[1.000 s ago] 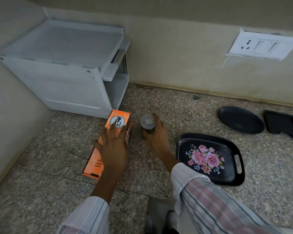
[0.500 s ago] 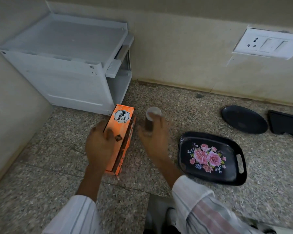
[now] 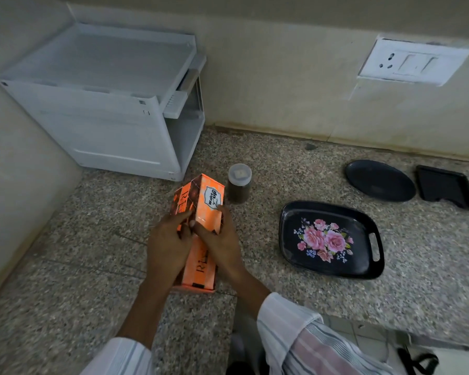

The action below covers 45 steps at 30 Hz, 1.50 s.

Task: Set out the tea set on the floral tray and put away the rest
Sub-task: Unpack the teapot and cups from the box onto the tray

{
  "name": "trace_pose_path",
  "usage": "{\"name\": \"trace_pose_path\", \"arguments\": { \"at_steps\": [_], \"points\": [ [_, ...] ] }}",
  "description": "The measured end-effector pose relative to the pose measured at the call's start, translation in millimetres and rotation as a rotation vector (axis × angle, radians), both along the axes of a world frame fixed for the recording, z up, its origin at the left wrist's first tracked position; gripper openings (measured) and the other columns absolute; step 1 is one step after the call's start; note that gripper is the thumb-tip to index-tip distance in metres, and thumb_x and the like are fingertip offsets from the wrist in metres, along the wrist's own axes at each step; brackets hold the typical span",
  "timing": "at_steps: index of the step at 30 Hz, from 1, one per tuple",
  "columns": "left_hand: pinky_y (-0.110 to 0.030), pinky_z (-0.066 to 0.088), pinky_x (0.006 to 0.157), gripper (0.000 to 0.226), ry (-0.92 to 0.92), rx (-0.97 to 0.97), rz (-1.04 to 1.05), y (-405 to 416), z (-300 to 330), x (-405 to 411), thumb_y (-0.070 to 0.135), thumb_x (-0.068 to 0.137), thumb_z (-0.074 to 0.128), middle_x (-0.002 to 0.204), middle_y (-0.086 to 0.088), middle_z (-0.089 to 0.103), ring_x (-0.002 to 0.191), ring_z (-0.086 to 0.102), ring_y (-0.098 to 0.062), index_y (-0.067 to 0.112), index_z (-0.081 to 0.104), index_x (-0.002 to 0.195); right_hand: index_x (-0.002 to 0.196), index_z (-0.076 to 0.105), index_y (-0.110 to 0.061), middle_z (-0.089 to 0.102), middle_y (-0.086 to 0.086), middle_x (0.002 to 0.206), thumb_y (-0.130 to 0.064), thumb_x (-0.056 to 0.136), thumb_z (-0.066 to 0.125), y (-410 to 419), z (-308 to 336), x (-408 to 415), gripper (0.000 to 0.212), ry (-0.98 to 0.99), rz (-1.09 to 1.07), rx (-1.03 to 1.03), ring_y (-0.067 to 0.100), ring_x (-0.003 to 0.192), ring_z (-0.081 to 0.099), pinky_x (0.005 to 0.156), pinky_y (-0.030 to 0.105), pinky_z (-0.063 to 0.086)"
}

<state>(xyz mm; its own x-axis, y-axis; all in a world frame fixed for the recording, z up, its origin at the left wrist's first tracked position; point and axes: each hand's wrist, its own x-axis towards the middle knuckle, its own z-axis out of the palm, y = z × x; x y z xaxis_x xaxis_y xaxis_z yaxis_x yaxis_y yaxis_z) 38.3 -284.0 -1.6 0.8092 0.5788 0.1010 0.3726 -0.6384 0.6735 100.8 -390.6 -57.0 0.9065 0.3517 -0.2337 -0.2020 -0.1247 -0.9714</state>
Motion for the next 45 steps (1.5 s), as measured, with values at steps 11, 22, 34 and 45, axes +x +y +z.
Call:
{"name": "trace_pose_path", "arguments": {
  "at_steps": [11, 22, 34, 45],
  "points": [
    [-0.056, 0.046, 0.099, 0.057, 0.262, 0.149, -0.105, -30, -43, 0, 0.064, 0.083, 0.038, 0.137, 0.004, 0.055, 0.129, 0.050, -0.026, 0.039, 0.058, 0.129, 0.126, 0.067, -0.029, 0.078, 0.004, 0.098, -0.044, 0.084, 0.061, -46, -30, -18, 0.044, 0.047, 0.033, -0.148, 0.012, 0.083, 0.072, 0.078, 0.042, 0.060],
    [-0.078, 0.010, 0.107, 0.062, 0.371, 0.270, 0.042, -31, -63, 1, 0.069, 0.091, 0.034, 0.164, 0.006, 0.025, 0.152, 0.013, -0.037, 0.047, 0.035, 0.148, 0.125, 0.064, -0.023, 0.076, 0.007, 0.102, -0.031, 0.097, 0.046, -31, -22, -17, 0.034, -0.282, 0.113, -0.342, 0.027, 0.090, 0.072, 0.071, 0.030, 0.053],
    [-0.079, 0.007, 0.107, 0.062, 0.346, 0.280, 0.101, 20, -67, -4, 0.069, 0.090, 0.032, 0.164, 0.009, 0.024, 0.152, 0.013, -0.036, 0.049, 0.034, 0.148, 0.110, 0.071, -0.023, 0.077, -0.003, 0.097, -0.016, 0.095, 0.060, -51, -32, 9, 0.020, -0.337, 0.103, -0.313, 0.005, 0.081, 0.069, 0.069, 0.021, 0.046],
    [-0.076, 0.004, 0.109, 0.060, 0.338, 0.298, 0.113, 41, -69, -13, 0.066, 0.093, 0.032, 0.165, 0.005, 0.022, 0.153, 0.012, -0.036, 0.045, 0.036, 0.148, 0.127, 0.060, -0.030, 0.074, -0.005, 0.107, -0.030, 0.094, 0.061, -50, -23, 17, 0.033, -0.271, 0.157, -0.451, 0.014, 0.095, 0.070, 0.081, 0.028, 0.051]
  ]
}}
